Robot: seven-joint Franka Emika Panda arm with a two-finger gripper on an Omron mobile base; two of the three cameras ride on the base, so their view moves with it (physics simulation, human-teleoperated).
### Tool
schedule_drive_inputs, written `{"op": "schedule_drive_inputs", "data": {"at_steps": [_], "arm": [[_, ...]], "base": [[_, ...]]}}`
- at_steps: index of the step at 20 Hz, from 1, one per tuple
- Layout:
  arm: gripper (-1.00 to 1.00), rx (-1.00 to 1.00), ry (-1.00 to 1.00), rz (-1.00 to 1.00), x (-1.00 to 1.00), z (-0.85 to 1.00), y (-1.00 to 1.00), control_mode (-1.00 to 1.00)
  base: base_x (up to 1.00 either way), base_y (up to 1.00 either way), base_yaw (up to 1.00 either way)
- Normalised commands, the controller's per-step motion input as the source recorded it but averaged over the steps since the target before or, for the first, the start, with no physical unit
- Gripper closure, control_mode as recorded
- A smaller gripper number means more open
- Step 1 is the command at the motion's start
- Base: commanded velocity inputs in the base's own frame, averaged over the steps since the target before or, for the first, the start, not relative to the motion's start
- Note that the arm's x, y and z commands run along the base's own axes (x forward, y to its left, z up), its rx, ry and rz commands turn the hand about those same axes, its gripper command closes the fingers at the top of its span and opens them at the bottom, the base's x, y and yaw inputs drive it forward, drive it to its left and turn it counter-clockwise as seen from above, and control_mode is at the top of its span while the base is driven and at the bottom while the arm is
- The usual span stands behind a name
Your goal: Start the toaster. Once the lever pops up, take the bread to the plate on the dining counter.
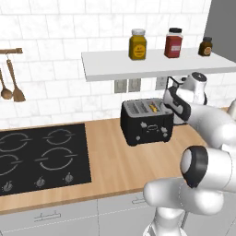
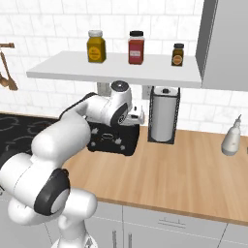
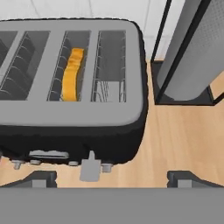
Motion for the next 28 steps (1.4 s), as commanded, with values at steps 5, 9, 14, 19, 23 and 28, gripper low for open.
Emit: {"op": "schedule_drive_inputs", "data": {"at_steps": [5,9,14,19,23,28], "arm": [[-1.00,0.00,-0.27,0.00,-0.13,0.38,0.01,-1.00],[-1.00,0.00,-0.14,0.00,0.01,0.31,0.02,-1.00],[-1.00,0.00,-0.06,0.00,0.03,0.16,0.13,-1.00],[-1.00,0.00,-0.05,0.00,0.00,0.00,0.43,-1.00],[-1.00,0.00,-0.03,0.00,0.01,0.00,0.41,-1.00],[-1.00,0.00,0.00,0.00,0.16,0.00,0.03,-1.00]], "base": [[0.00,0.00,0.00],[0.00,0.00,0.00],[0.00,0.00,0.00],[0.00,0.00,0.00],[0.00,0.00,0.00],[0.00,0.00,0.00]]}}
